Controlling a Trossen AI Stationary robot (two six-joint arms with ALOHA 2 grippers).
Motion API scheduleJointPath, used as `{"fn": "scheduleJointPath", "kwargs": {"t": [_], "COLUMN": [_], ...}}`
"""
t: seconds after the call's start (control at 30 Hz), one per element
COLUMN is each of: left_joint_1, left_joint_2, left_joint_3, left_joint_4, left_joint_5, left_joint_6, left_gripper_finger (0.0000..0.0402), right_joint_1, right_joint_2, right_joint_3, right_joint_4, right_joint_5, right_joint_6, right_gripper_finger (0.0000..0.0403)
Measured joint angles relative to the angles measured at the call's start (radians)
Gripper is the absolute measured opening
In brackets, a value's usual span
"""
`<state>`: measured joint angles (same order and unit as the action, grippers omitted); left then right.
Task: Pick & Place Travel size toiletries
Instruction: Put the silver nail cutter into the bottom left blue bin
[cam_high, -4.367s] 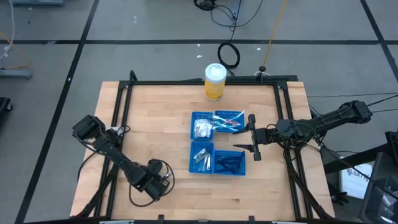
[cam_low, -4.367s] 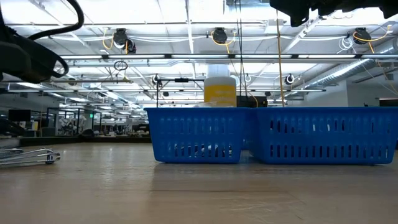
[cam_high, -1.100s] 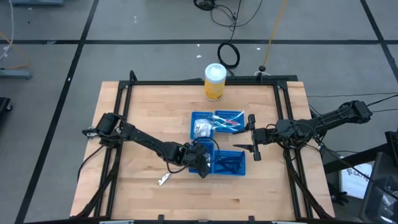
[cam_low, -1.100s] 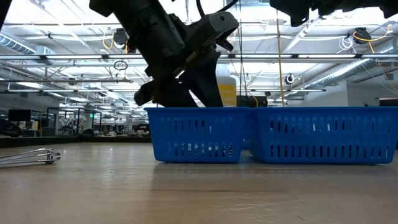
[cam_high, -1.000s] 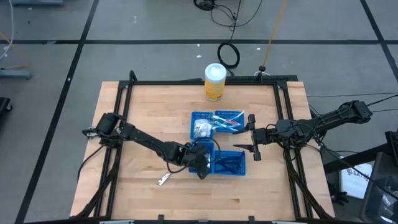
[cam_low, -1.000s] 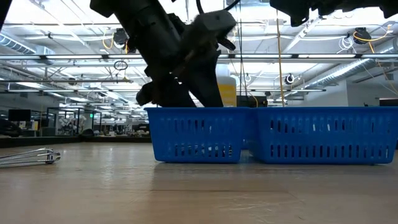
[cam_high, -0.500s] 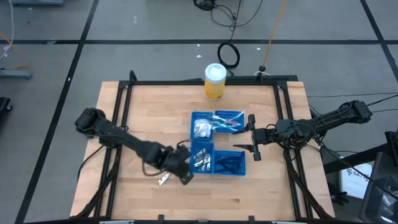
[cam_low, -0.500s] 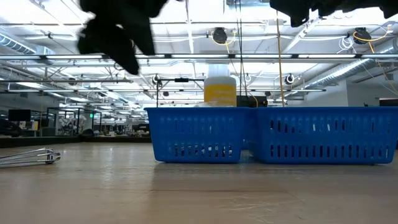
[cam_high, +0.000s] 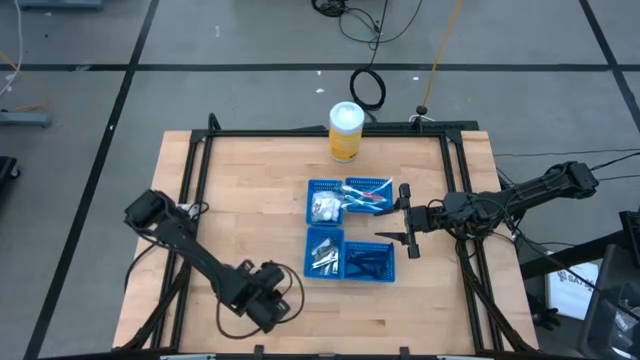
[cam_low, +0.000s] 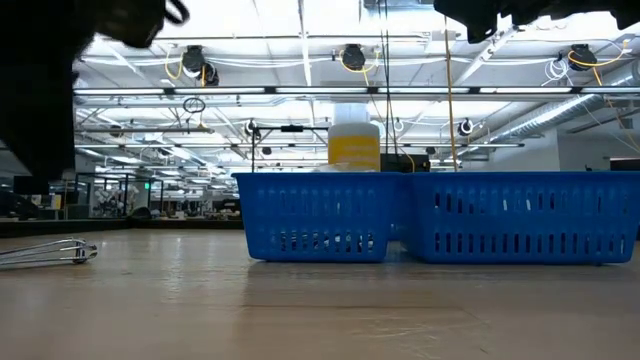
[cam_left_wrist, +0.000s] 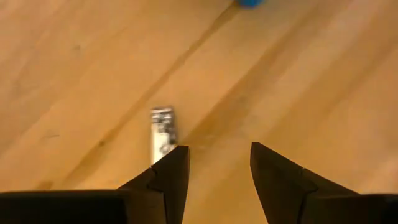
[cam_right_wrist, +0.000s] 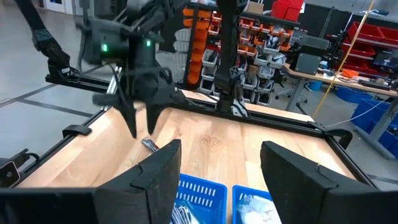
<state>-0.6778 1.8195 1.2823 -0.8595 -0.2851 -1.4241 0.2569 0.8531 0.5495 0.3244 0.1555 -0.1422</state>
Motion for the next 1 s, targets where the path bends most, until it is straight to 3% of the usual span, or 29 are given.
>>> {"fn": "scheduleJointPath", "kwargs": {"t": [0.37,0.73,1.0], "left_joint_1": [0.058,0.077,0.078], "left_joint_2": [0.075,0.081,0.081], "left_joint_3": [0.000,-0.001,-0.087], "left_joint_4": [-0.060,-0.093,-0.066], "left_joint_5": [0.113,0.120,0.149], "left_joint_6": [0.032,0.030,-0.011], "left_gripper_finger": [0.0163,0.0163,0.0163], "right_joint_1": [0.000,0.000,0.000], "right_joint_2": [0.000,0.000,0.000], "right_joint_3": [0.000,0.000,0.000], "right_joint_4": [0.003,-0.001,0.000], "right_joint_5": [0.000,0.000,0.000], "right_joint_6": [0.006,0.004,0.004], "right_gripper_finger": [0.0208,0.0208,0.0208]}}
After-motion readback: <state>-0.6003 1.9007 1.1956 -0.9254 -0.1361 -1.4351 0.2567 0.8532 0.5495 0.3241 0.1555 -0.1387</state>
